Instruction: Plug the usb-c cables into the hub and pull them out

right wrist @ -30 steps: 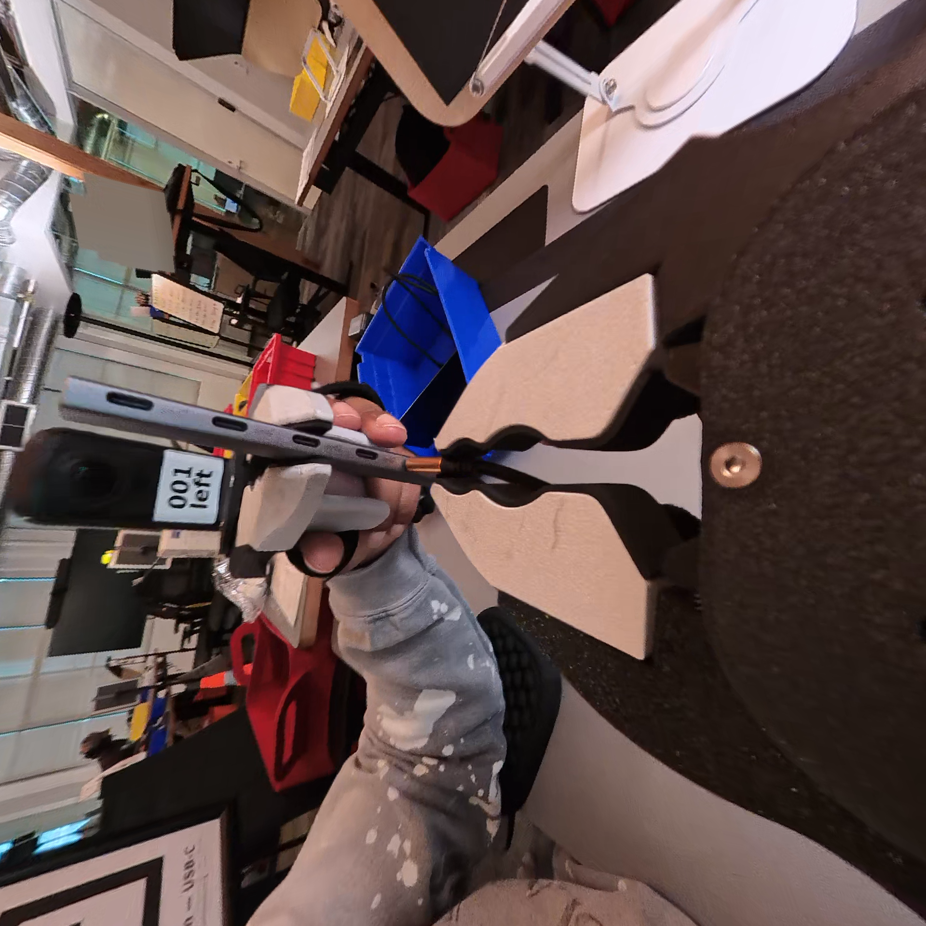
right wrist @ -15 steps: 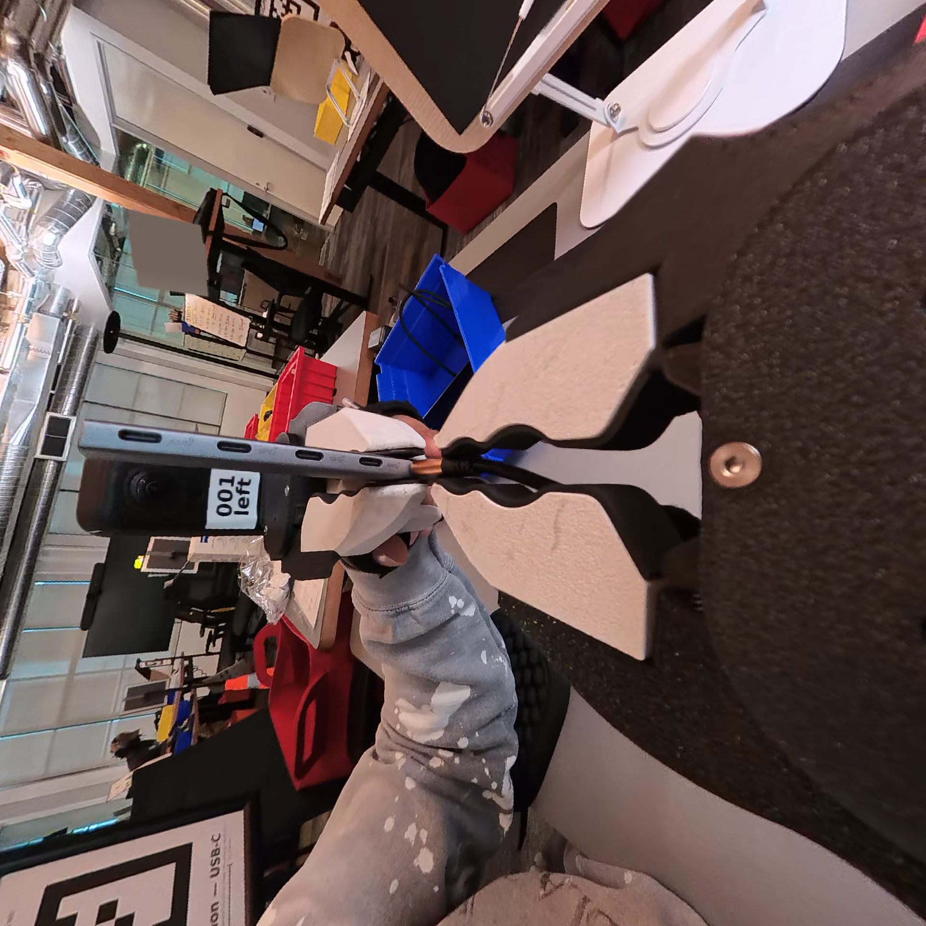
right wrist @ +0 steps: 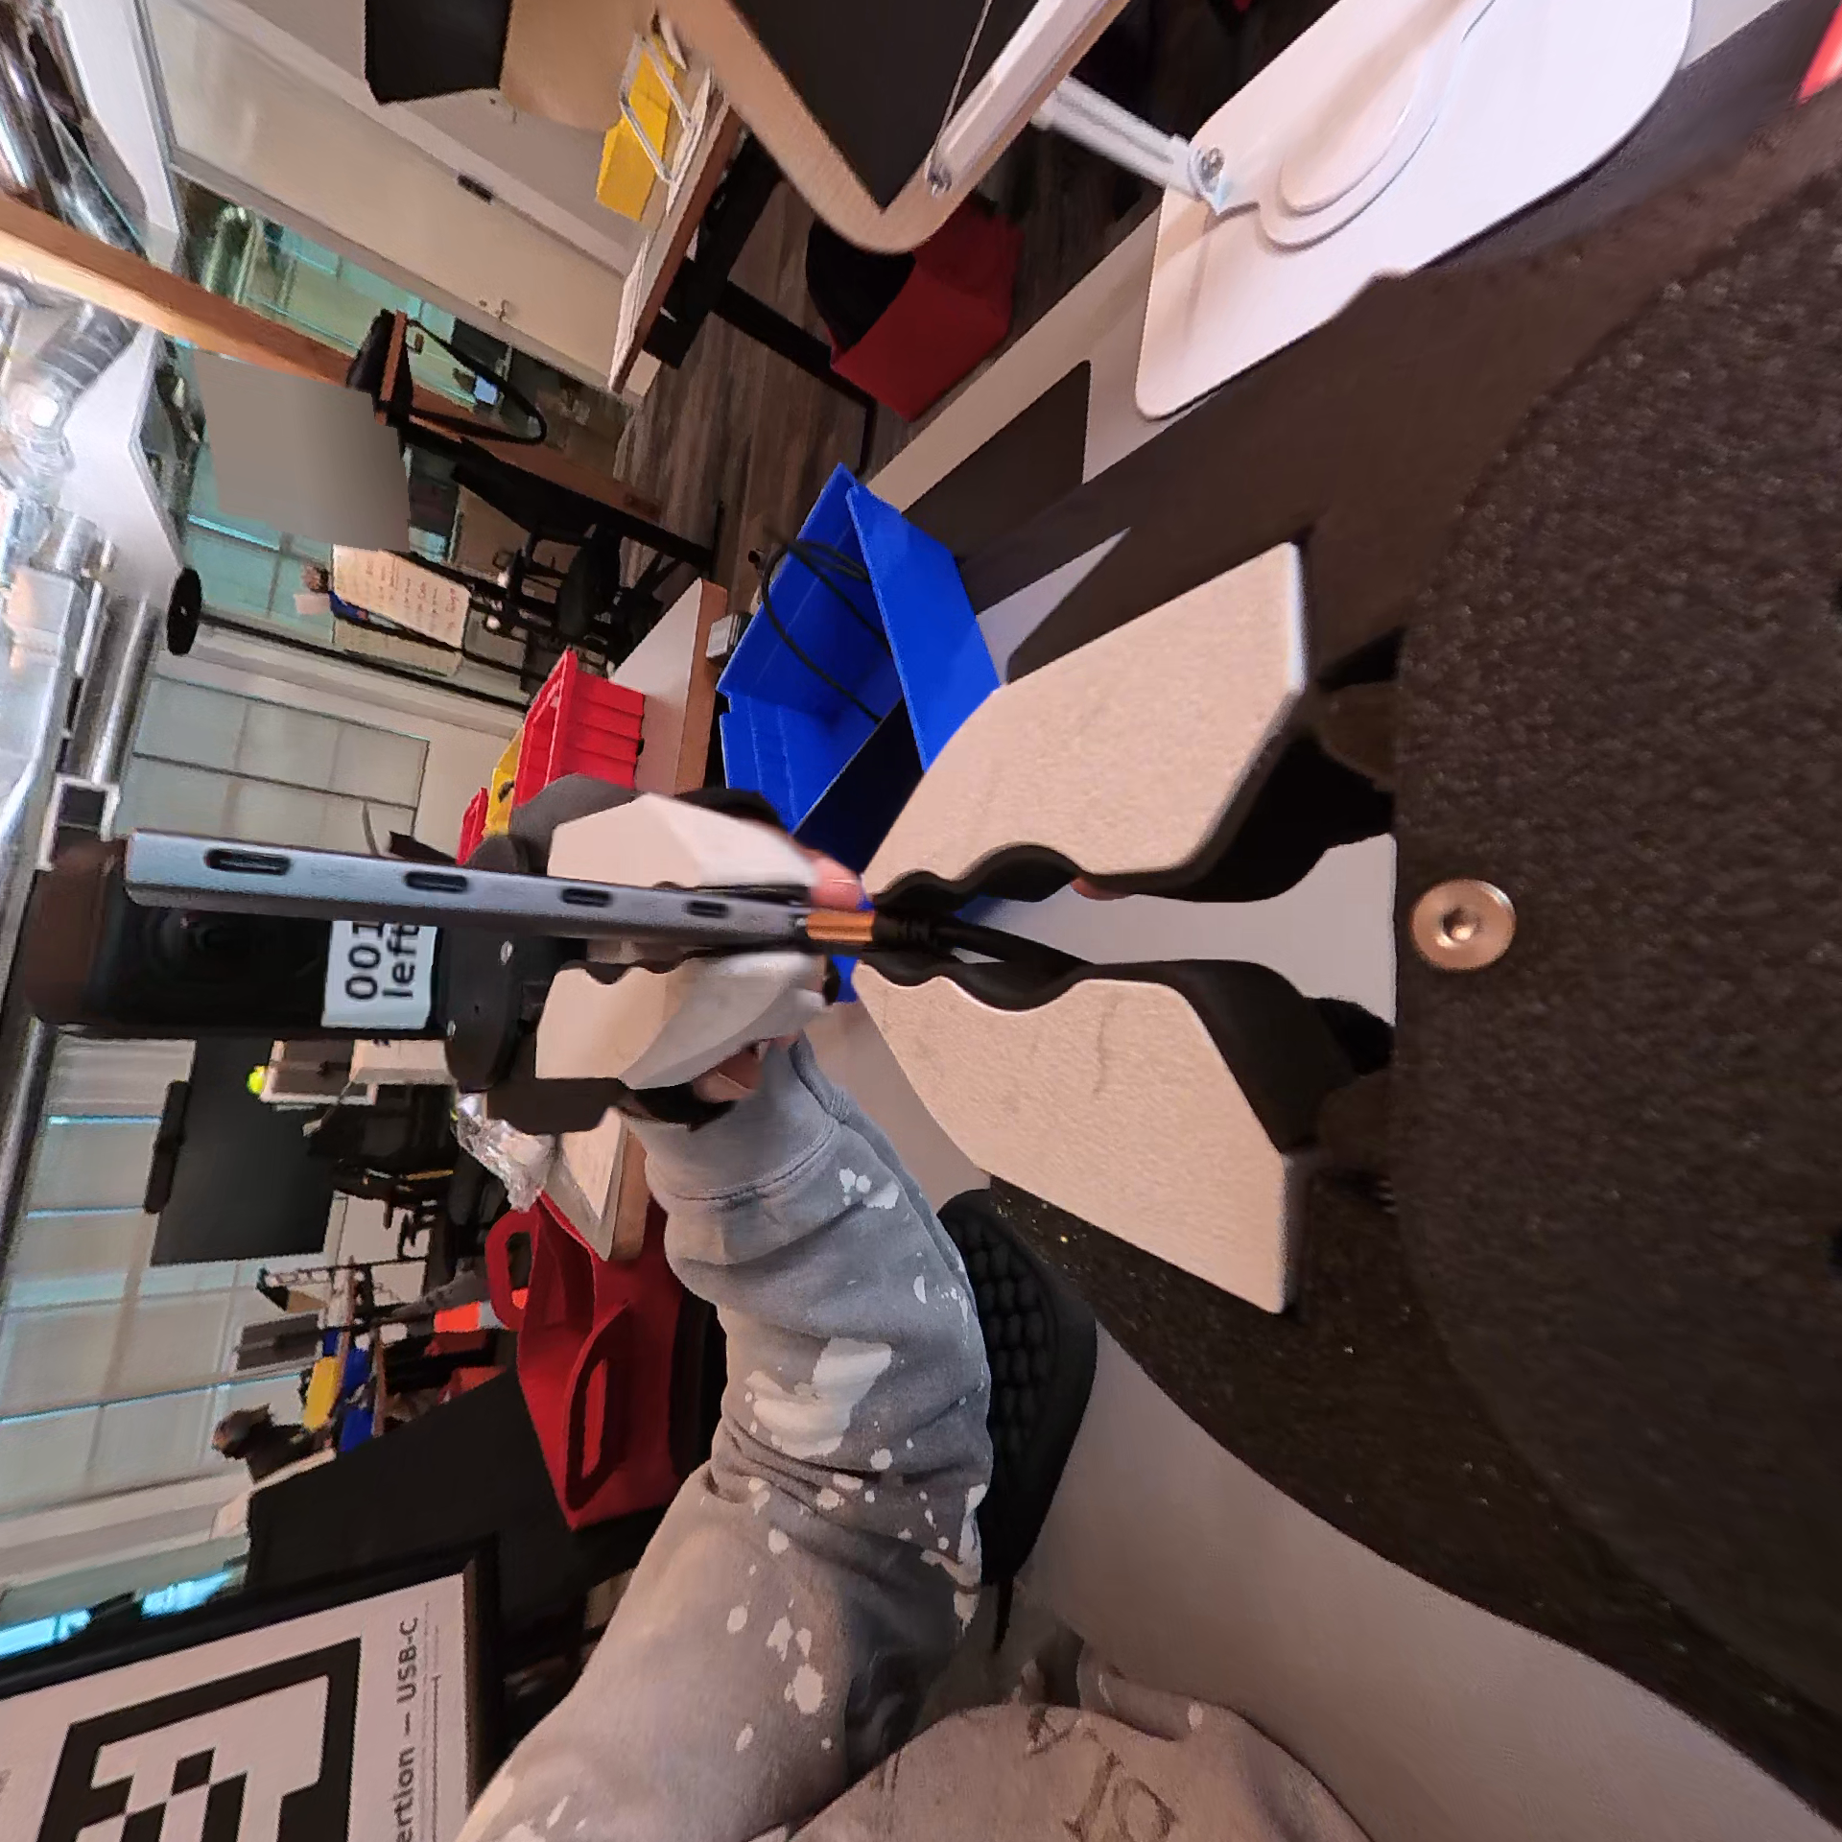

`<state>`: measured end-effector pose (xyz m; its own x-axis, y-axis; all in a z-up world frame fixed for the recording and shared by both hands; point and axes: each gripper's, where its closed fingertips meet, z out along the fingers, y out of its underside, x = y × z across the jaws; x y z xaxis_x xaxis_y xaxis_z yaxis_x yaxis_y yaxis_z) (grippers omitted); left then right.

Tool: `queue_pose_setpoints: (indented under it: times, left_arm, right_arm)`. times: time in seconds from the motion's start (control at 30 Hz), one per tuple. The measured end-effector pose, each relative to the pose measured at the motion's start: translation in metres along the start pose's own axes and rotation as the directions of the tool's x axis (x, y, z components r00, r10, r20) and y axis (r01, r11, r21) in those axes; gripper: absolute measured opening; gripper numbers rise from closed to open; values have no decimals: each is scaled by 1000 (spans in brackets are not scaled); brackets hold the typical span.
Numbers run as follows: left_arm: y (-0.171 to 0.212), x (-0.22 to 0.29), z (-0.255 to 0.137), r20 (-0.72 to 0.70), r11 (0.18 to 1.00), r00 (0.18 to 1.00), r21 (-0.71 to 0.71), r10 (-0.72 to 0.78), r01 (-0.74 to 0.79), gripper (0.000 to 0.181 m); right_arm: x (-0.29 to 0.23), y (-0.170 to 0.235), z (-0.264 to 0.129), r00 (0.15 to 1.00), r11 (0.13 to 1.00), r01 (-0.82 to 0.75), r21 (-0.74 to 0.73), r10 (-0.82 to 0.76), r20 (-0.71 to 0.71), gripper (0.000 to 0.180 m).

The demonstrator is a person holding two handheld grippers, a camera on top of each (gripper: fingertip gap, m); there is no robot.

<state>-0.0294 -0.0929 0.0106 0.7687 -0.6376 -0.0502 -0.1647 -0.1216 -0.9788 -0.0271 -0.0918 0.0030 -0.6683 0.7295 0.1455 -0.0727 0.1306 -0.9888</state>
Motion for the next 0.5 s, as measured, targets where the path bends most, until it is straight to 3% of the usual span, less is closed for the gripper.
queue_pose_setpoints:
  times: [0.1, 0.2, 0.5]
  left_arm:
    - [-22, -32, -64, 112, 981, 988, 174, -110, 89, 10]
    - [-28, -40, -115, 220, 978, 972, 206, -87, 41, 10]
    - [-15, -50, -92, 230, 981, 961, 149, -156, 123, 10]
  right_arm:
    - [26, -18, -55, 994, 986, -74, 146, 86, -72, 7]
    - [40, -34, -92, 983, 965, -95, 244, 129, -129, 8]
    - [51, -42, -99, 965, 950, -145, 277, 198, -171, 7]
